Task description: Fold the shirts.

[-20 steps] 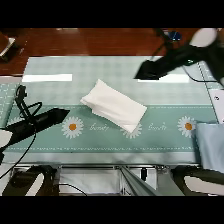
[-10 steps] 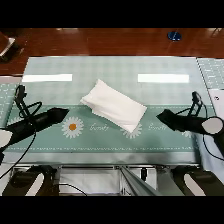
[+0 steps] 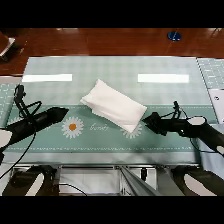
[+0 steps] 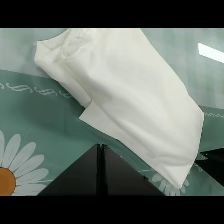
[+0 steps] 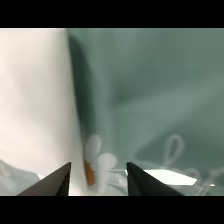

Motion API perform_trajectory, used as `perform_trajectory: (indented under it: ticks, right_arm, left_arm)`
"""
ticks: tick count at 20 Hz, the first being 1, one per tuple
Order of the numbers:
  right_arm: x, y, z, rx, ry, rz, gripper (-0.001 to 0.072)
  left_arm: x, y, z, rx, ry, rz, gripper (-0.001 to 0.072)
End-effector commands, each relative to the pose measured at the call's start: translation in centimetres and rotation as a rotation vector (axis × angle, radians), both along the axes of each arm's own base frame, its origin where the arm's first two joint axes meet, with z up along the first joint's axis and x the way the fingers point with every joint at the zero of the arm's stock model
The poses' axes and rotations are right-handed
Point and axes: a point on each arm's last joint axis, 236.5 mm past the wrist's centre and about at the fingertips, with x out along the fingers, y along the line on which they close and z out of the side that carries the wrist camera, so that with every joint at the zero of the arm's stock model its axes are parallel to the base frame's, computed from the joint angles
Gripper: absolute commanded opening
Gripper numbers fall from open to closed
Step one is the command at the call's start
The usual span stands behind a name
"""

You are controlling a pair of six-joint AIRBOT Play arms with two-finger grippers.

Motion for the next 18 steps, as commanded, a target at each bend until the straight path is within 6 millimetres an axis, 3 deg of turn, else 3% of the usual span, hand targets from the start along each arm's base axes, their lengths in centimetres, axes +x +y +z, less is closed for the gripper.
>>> perform_trajectory:
  ticks: [1, 4, 5, 8, 10, 12, 18]
  right_arm:
    - [1.4, 2.8, -0.5, 0.023, 0.001, 0.087, 0.0414]
    - [2.7, 5.1, -1.2, 0.020, 0.013, 0.161, 0.0399]
    - [3.1, 5.7, -1.2, 0.019, 0.011, 0.190, 0.0350]
    - [5.2, 7.5, 0.8, 0.024, -0.087, 0.319, 0.0022]
    - [7.4, 8.0, 3.9, -0.024, -0.222, 0.464, 0.0019]
    - [9.0, 7.0, 6.9, -0.134, -0.254, 0.578, 0.0019]
    - [14.0, 3.6, 20.3, -0.357, -0.429, 0.668, 0.0019]
  left_arm:
    - [0.0, 0.0, 0.0, 0.001, -0.001, 0.000, 0.0025]
    - [0.0, 0.0, 0.0, 0.001, -0.001, -0.001, 0.0025]
    - [0.0, 0.0, 0.0, 0.001, 0.000, -0.001, 0.0025]
    - [0.0, 0.0, 0.0, 0.001, -0.001, -0.001, 0.0025]
    - [0.0, 0.0, 0.0, 0.001, -0.001, 0.000, 0.0025]
    - [0.0, 0.0, 0.0, 0.001, -0.001, 0.000, 0.0025]
    - [-0.1, 0.0, 0.0, 0.001, 0.001, -0.002, 0.0026]
